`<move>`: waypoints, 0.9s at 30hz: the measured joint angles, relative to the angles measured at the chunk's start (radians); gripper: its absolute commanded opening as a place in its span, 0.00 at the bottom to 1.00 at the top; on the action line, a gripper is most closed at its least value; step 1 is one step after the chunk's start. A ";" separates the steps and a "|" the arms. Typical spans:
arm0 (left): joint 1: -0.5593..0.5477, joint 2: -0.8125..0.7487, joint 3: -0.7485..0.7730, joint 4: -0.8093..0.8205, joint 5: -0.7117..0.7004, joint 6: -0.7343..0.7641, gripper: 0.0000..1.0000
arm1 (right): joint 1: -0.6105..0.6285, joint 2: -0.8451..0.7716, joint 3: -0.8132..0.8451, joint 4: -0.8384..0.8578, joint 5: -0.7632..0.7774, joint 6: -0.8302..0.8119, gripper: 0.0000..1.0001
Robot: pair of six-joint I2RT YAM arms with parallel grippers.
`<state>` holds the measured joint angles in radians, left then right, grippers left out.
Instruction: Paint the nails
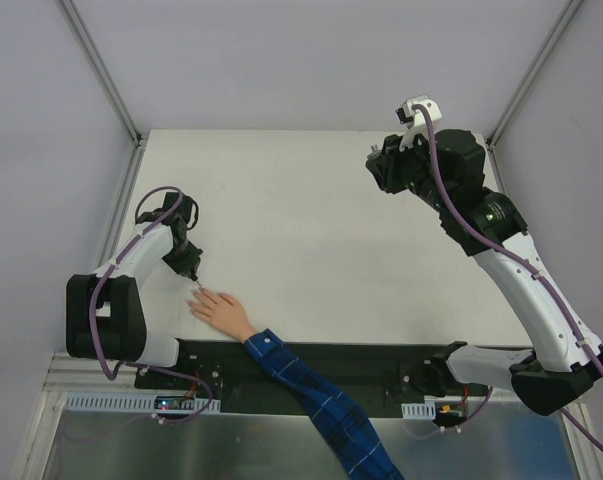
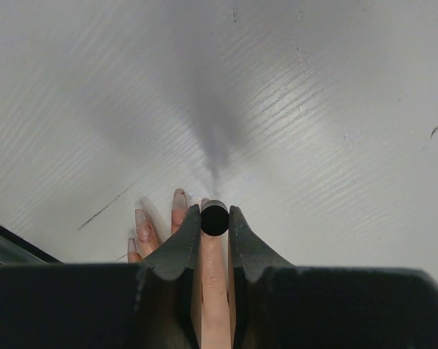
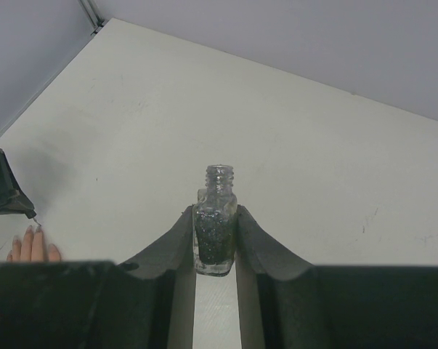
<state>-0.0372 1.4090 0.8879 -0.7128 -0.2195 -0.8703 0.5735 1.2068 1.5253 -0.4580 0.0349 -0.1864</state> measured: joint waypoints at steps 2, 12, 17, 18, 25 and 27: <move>0.000 0.000 0.000 0.000 0.000 0.000 0.00 | 0.000 0.000 0.000 0.000 0.000 0.000 0.00; 0.000 -0.002 -0.046 -0.002 0.000 -0.001 0.00 | 0.000 0.000 0.000 0.000 -0.003 0.000 0.00; 0.000 -0.011 -0.048 -0.003 0.000 0.000 0.00 | 0.000 0.000 -0.001 0.000 -0.008 0.000 0.00; 0.000 -0.013 -0.048 -0.003 0.000 0.000 0.00 | 0.000 0.000 -0.002 0.000 -0.010 0.000 0.00; 0.000 -0.014 -0.028 -0.003 0.010 0.006 0.00 | 0.000 -0.005 -0.006 0.000 -0.014 0.001 0.00; 0.000 -0.014 -0.021 -0.003 0.011 0.008 0.00 | 0.000 -0.005 -0.006 0.000 -0.015 0.003 0.00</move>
<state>-0.0372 1.3949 0.8665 -0.7155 -0.2085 -0.8627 0.5735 1.2015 1.5196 -0.4576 0.0200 -0.1837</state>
